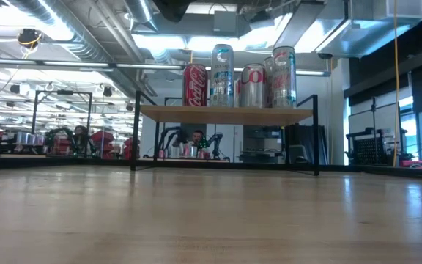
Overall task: Place canned beverage on shelf
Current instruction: Put the red-white soda can on the shelf aligned with the other red-white soda can
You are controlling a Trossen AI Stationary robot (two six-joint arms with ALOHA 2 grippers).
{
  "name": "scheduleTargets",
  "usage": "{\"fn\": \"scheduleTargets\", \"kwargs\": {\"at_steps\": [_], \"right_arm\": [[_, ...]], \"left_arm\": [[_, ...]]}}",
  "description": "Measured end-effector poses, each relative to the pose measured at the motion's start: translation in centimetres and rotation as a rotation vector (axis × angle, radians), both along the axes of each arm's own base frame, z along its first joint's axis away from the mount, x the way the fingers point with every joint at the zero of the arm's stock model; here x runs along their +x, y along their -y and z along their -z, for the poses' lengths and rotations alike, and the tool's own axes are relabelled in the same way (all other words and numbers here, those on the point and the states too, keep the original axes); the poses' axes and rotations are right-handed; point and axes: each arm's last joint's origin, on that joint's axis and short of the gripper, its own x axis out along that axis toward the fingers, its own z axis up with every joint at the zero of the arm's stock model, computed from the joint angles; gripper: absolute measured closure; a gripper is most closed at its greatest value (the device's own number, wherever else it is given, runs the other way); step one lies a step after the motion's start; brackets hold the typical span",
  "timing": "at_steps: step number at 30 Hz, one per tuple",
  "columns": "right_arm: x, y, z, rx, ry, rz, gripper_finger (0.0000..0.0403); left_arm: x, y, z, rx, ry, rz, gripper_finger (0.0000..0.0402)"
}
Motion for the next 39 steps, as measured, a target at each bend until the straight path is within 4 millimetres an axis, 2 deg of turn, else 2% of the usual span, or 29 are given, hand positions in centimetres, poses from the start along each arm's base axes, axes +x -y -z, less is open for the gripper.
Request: {"fn": "scheduleTargets", "kwargs": {"at_steps": [10, 14, 17, 21, 22, 27, 31, 35, 39], "right_arm": [[-0.1, -0.1, 4.1, 0.005, -0.071, -0.018, 0.0029], [-0.2, -0.1, 5.0, 0.019, -0.061, -0.041, 0.0033], [0.1, 0.1, 5.1, 0.018, -0.060, -0.040, 0.0063], [0.7, 0.4, 4.9, 0.013, -0.009, -0.092, 0.0131], [1.0, 0.4, 4.8, 0.013, 0.015, -0.114, 0.0132], [3.8, 1.6, 4.2, -0.085, 0.234, -0.222, 0.0132], [6.4, 3.2, 3.7, -0.145, 0.331, -0.313, 0.0132], [9.2, 5.3, 2.8, -0.181, 0.377, -0.406, 0.0132], [12.5, 8.2, 1.0, -0.228, 0.449, -0.457, 0.0132]], "left_arm": [[0.0, 0.0, 0.0, 0.000, 0.000, 0.000, 0.0074], [0.0, 0.0, 0.0, 0.004, 0.001, 0.002, 0.0074], [0.0, 0.0, 0.0, 0.019, 0.004, 0.009, 0.0074], [0.0, 0.0, 0.0, 0.029, 0.006, 0.013, 0.0074], [0.0, 0.0, 0.0, 0.029, 0.006, 0.012, 0.0074], [0.2, -0.5, 0.2, 0.026, -0.013, -0.040, 0.0074], [0.0, -0.9, 0.7, 0.012, -0.074, -0.098, 0.0074], [-0.1, -1.0, 1.7, 0.008, -0.125, -0.151, 0.0074], [0.1, -0.6, 3.6, 0.019, -0.171, -0.152, 0.0074]]}}
